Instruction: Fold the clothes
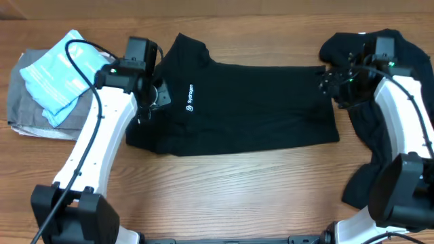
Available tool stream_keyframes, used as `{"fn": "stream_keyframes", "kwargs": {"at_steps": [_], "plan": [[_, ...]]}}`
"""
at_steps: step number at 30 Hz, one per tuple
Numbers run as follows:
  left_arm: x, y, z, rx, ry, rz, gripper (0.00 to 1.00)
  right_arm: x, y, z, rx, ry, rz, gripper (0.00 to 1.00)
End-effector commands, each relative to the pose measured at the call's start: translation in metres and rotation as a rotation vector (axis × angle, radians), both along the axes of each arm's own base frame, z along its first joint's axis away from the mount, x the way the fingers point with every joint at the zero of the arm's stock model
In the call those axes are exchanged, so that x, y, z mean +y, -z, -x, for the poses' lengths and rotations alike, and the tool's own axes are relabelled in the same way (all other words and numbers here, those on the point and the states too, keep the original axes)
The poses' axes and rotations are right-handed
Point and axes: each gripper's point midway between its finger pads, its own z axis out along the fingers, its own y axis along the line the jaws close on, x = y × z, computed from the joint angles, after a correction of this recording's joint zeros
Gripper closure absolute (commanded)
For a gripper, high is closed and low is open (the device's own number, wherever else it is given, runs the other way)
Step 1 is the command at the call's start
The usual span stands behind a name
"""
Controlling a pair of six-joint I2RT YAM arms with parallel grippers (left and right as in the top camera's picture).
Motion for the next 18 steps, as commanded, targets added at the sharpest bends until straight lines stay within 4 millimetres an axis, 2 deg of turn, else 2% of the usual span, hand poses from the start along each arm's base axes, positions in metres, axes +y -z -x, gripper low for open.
{"fn": "stream_keyframes", "kwargs": {"at_steps": [1,2,5,10,15,18], "plan": [[-0.003,0.002,0.019,0.077,0.015,0.039,0.96,0.003,-0.013,0.015,0.030,-0.018,-0.006,0.85],[-0.006,0.009,0.026,0.112,0.019,0.053,0.96,0.002,-0.007,0.022,0.062,-0.015,-0.002,0.96],[-0.007,0.035,0.044,0.190,0.022,0.065,0.96,-0.001,0.015,0.039,0.141,0.014,0.015,0.96],[-0.005,0.084,0.062,0.235,0.021,0.064,0.96,-0.001,0.055,0.048,0.159,0.018,0.022,0.96],[-0.004,0.117,0.064,0.201,0.023,0.067,0.96,-0.007,0.086,0.040,0.083,0.028,0.057,0.96],[-0.004,0.124,0.059,0.170,0.022,0.065,0.96,-0.016,0.104,0.044,0.079,0.104,0.099,0.96]]}}
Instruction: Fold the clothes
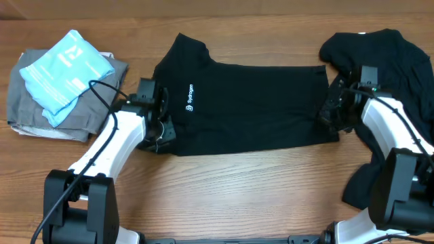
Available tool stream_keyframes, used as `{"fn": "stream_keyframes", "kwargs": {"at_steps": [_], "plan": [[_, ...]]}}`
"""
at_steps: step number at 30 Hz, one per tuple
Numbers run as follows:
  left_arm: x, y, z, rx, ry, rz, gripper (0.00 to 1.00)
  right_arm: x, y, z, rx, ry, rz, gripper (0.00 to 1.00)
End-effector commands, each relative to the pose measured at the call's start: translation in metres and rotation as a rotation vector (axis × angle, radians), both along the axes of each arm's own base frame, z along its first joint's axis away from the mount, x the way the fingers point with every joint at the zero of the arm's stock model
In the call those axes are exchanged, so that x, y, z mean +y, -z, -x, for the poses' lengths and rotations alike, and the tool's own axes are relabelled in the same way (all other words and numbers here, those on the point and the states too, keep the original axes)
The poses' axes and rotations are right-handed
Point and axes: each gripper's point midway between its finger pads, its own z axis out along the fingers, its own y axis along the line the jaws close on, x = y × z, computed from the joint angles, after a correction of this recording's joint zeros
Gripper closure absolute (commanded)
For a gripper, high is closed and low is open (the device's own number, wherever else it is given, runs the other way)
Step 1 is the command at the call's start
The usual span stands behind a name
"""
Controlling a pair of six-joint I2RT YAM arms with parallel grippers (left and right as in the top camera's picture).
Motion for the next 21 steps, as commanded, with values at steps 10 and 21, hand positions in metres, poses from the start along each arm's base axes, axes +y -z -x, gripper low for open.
{"fn": "stream_keyframes", "kwargs": {"at_steps": [10,21], "plan": [[0.011,0.021,-0.010,-0.068,-0.020,-0.042,0.96,-0.017,0.046,0.023,0.009,0.105,0.095,0.96],[0.029,0.031,0.017,0.031,-0.052,-0.136,0.96,-0.022,0.056,0.105,0.354,0.274,0.140,0.96]]}}
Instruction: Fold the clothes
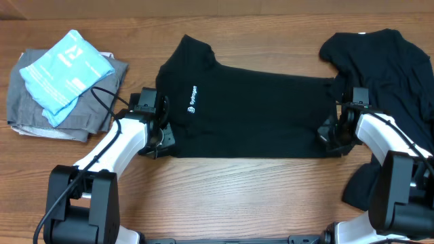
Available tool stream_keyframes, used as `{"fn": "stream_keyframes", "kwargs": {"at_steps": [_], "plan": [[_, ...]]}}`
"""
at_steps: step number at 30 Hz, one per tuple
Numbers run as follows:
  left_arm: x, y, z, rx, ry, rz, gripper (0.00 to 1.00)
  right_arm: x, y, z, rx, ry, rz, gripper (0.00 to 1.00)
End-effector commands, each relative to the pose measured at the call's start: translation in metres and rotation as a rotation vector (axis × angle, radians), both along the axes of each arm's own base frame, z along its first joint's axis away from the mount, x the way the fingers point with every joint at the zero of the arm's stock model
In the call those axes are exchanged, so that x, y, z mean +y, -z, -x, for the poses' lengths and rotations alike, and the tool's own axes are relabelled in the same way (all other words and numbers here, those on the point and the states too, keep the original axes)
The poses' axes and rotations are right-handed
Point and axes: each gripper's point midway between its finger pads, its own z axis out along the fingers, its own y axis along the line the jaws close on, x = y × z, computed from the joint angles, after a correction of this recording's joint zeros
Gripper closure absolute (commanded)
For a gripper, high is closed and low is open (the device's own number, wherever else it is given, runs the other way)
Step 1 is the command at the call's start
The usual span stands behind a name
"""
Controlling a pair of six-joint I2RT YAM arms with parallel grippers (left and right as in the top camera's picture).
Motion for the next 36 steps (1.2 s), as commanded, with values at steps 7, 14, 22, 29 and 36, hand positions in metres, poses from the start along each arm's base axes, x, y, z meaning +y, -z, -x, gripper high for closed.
{"fn": "stream_keyframes", "kwargs": {"at_steps": [7,14,22,29,36], "plan": [[0.015,0.006,0.016,0.064,-0.028,-0.062,0.96,-0.005,0.013,0.045,0.182,0.043,0.037,0.95],[0.015,0.006,0.015,0.058,-0.026,-0.060,0.96,0.012,-0.013,0.007,0.078,-0.051,-0.081,0.91],[0.014,0.006,0.014,0.055,-0.026,-0.059,0.96,0.014,-0.029,-0.016,0.008,-0.059,-0.099,0.86],[0.014,0.006,0.013,0.052,-0.026,-0.059,0.96,0.004,-0.028,-0.042,-0.097,-0.060,-0.044,0.76],[0.011,0.003,0.010,0.045,0.010,-0.045,0.96,-0.003,-0.035,-0.074,-0.232,-0.107,0.000,0.69]]}}
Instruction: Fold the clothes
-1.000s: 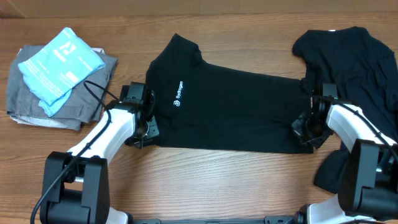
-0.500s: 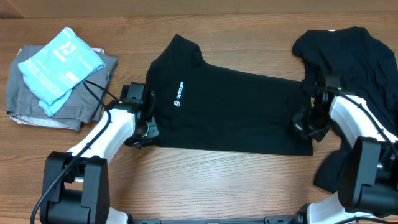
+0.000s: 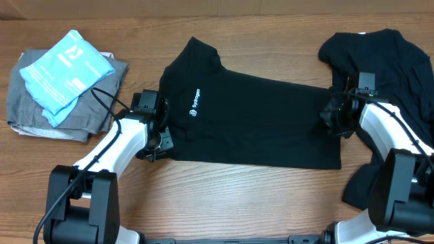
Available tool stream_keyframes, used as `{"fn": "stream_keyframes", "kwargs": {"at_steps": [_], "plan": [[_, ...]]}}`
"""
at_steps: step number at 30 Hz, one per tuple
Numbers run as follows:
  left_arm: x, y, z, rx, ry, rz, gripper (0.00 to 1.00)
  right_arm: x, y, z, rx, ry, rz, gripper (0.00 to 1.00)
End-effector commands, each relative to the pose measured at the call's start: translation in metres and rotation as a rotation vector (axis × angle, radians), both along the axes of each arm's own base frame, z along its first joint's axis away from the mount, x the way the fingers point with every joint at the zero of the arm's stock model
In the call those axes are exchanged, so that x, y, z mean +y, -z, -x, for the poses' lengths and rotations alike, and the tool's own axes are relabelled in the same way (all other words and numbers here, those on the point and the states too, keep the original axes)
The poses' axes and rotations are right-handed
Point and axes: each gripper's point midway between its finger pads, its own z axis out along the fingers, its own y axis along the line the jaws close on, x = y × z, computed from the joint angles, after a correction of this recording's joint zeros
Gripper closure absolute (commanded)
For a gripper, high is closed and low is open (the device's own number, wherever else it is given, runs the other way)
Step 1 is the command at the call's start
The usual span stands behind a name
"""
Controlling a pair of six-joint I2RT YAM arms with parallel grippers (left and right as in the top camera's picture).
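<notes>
A black T-shirt point(image 3: 258, 125) with a small white chest logo point(image 3: 194, 108) lies spread flat across the middle of the table, collar end to the left and hem to the right. My left gripper point(image 3: 160, 139) sits low at the shirt's near left edge, apparently shut on the cloth. My right gripper point(image 3: 331, 122) rests at the middle of the hem on the right. Its fingers are dark against the black cloth, so their state is unclear. The near right hem corner point(image 3: 338, 165) lies flat on the wood.
Folded grey clothes point(image 3: 41, 112) with a light blue folded piece point(image 3: 64, 74) on top sit at the far left. A heap of black clothing point(image 3: 390, 68) fills the right side, running down under my right arm. Bare wood lies along the near edge.
My right gripper has moved from the shirt's near right corner up to the middle of the hem. That corner now lies flat and nearer the table front. My left gripper has barely moved.
Both grippers first stood at the far part of the shirt's two ends. Then they were lower along its sides, then at its near corners with the shirt shifted toward the table front. Now the shirt lies flatter and slightly rotated, the right gripper back at mid-hem.
</notes>
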Motion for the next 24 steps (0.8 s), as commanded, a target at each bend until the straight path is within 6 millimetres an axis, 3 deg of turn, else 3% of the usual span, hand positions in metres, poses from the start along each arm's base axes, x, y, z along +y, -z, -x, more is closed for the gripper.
{"fn": "stream_keyframes", "kwargs": {"at_steps": [1,6,10,14,18,21,24], "plan": [[0.002,0.000,-0.002,0.001,0.023,-0.002,0.96,-0.003,-0.005,-0.012,-0.050,-0.061,0.026,0.69],[-0.005,-0.040,-0.026,-0.054,0.070,0.025,0.96,0.010,-0.047,-0.036,-0.128,-0.189,-0.021,0.57],[-0.013,-0.096,-0.051,-0.141,0.074,0.059,0.96,0.026,-0.097,-0.051,-0.173,-0.282,-0.031,0.54],[-0.021,-0.152,-0.068,-0.230,0.062,0.103,0.96,0.063,-0.134,-0.049,-0.181,-0.457,-0.014,0.54],[-0.012,-0.191,-0.079,-0.289,-0.038,0.128,0.94,0.122,-0.135,-0.032,-0.153,-0.655,-0.017,0.55],[0.006,-0.210,-0.087,-0.331,-0.100,0.142,0.82,0.168,-0.127,-0.011,-0.119,-0.782,-0.032,0.55],[0.039,-0.214,-0.090,-0.347,-0.202,0.133,0.67,0.215,-0.118,0.009,-0.107,-0.913,-0.041,0.55]]}}
